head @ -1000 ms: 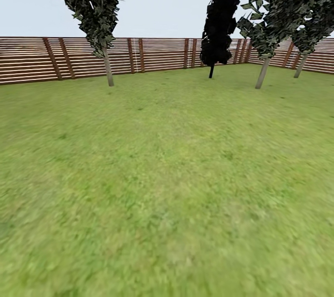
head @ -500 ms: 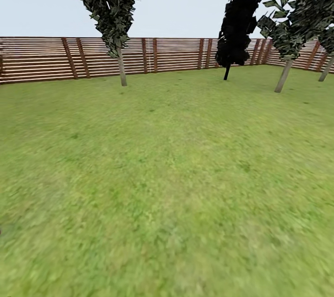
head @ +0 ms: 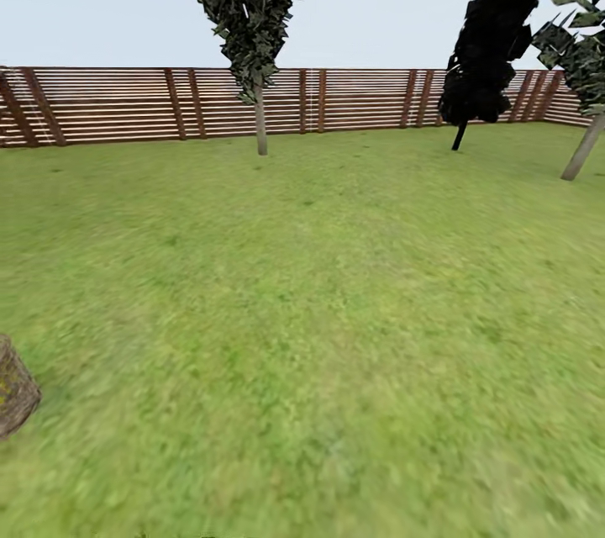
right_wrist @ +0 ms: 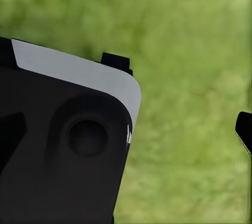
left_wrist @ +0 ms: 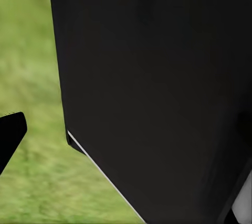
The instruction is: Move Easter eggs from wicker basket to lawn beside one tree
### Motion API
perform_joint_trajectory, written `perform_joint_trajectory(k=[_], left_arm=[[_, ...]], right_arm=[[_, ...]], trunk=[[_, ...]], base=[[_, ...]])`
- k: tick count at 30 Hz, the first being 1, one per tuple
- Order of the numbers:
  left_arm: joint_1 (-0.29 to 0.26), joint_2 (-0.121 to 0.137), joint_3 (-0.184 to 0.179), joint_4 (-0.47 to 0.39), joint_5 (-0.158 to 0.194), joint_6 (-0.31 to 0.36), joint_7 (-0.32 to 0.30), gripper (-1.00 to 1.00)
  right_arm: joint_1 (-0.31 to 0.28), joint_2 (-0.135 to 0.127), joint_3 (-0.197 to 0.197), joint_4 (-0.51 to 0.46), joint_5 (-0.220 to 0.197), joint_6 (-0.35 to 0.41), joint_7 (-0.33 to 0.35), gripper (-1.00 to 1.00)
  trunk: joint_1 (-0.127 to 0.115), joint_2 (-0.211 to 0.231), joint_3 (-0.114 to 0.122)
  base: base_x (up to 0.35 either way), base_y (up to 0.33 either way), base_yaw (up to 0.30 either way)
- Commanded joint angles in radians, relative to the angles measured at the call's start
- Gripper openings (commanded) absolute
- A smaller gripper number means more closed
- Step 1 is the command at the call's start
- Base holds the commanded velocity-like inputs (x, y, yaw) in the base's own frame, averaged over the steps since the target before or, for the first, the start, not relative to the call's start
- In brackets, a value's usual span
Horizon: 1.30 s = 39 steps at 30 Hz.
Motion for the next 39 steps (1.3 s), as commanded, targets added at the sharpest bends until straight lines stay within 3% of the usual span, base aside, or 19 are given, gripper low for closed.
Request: perform_joint_trajectory(k=[1,24,39], left_arm=[[0.001,0.000,0.002,-0.002,0.001,-0.001,0.001,1.00],[0.001,0.001,0.004,-0.003,0.001,0.000,0.001,1.00],[0.001,0.003,0.003,-0.002,0.001,0.000,0.001,1.00]], right_arm=[[-0.001,0.000,0.000,0.001,0.006,-0.003,-0.001,1.00],[-0.001,0.000,0.000,0.000,0.006,-0.004,-0.001,1.00],[-0.001,0.000,0.000,0.000,0.006,-0.004,-0.001,1.00]], trunk=[[0.000,0.000,-0.001],[0.000,0.000,-0.001],[0.000,0.000,-0.001]], base=[[0.014,-0.008,0.285],[0.016,-0.004,0.286],[0.215,-0.203,0.286]])
